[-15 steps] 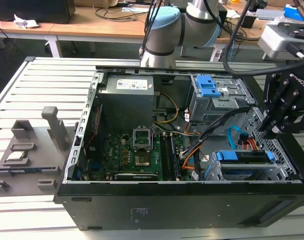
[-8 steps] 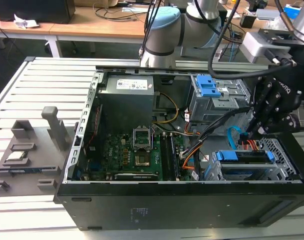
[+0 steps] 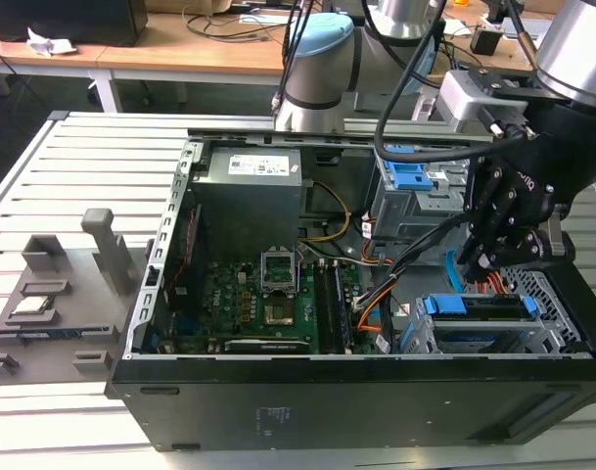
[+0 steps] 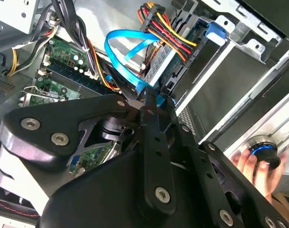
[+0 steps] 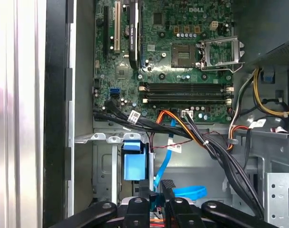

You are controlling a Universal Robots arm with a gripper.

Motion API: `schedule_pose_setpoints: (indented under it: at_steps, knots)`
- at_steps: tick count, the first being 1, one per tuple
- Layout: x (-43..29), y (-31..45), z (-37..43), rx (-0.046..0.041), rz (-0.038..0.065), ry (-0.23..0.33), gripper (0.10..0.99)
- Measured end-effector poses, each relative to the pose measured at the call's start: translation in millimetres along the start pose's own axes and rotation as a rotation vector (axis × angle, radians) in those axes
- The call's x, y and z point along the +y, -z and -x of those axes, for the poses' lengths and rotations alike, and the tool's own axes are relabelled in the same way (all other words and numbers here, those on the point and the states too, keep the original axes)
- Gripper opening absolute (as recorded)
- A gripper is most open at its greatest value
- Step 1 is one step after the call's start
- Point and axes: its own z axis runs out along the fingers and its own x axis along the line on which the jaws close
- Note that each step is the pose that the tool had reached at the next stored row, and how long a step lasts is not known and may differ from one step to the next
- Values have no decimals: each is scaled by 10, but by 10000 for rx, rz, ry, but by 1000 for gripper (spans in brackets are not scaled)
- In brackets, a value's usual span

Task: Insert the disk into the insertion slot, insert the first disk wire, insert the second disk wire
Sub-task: 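Insert the second disk wire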

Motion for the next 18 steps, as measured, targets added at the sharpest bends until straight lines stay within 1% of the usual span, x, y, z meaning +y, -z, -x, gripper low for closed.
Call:
schedule_pose_setpoints:
  at_steps: [2, 3, 8, 10, 11, 12, 15, 18]
  knots:
    - [0, -1, 0, 13, 0, -1, 224]
    - [0, -1, 0, 17, 0, -2, 161]
    - [1, -1, -6, 40, -1, -3, 161]
    - [-4, -10, -42, 50, -1, -3, 161]
    - [-12, -27, -61, 49, -2, -2, 161]
    - [-33, -60, -74, 48, -1, -3, 161]
    - [-75, -110, -76, 48, -1, -4, 161]
    - [-120, -142, -75, 49, -1, -3, 161]
